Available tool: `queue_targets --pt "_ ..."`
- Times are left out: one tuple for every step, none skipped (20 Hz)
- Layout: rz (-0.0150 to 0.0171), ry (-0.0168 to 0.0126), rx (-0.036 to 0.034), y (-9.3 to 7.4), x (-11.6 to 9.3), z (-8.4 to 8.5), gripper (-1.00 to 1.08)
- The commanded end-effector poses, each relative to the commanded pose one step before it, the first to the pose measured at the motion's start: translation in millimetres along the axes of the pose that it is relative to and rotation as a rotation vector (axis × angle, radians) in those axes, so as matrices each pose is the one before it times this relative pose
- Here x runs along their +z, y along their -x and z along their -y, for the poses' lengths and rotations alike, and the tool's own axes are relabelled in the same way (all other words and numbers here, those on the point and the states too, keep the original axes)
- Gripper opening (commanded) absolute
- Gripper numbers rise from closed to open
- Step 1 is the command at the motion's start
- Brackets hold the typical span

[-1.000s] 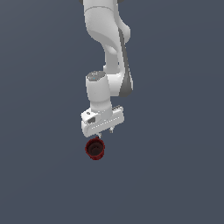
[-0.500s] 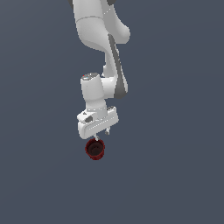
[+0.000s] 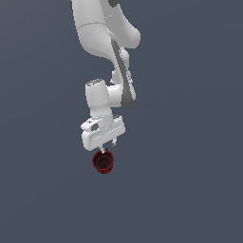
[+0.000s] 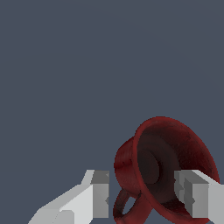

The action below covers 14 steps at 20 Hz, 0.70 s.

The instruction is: Pick up the object and move it to a goal position.

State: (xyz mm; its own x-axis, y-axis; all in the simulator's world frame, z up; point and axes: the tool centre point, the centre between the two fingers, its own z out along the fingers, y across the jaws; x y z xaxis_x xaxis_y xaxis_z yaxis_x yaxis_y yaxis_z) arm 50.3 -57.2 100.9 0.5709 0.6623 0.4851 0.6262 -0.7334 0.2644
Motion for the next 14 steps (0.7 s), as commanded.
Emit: queue_targets --pt "-0.01136 0.00721 -0.01229 -0.34 -0.64 -1.16 0.28" --pt "-0.00204 0.00144 -0.00217 0.06 -0.1 -0.29 0.28" --pt "-0.00128 0.0009 -0.00136 0.0 -0.1 -0.16 0.28" --pt "-0.00042 0.0003 -0.00045 0.0 -0.03 -0.05 0.28" --pt "0.00302 -0.00175 0.00341 0.37 0.18 0.16 0.28" --pt "0.0 0.0 0.0 0.03 0.3 -0.01 0.28" --pt "0.0 0.0 0.0 0.09 0.91 -0.02 0.28" --pt "0.0 0.0 0.0 0.15 1.51 -0.04 0.28" --pt "-0.00019 0.00035 -0.00089 -0.26 1.86 0.2 0.28" --pt "0.0 0.0 0.0 0.3 2.7 -0.06 0.28" --pt "-0.0001 0.00042 -0.00112 -0.2 3.05 0.24 0.28" --pt "-0.00003 0.00024 -0.00065 0.13 3.74 0.1 0.28" --pt "-0.00007 0.00034 -0.00091 0.0 3.89 0.16 0.28" --pt "0.0 0.0 0.0 0.37 3.55 -0.08 0.28"
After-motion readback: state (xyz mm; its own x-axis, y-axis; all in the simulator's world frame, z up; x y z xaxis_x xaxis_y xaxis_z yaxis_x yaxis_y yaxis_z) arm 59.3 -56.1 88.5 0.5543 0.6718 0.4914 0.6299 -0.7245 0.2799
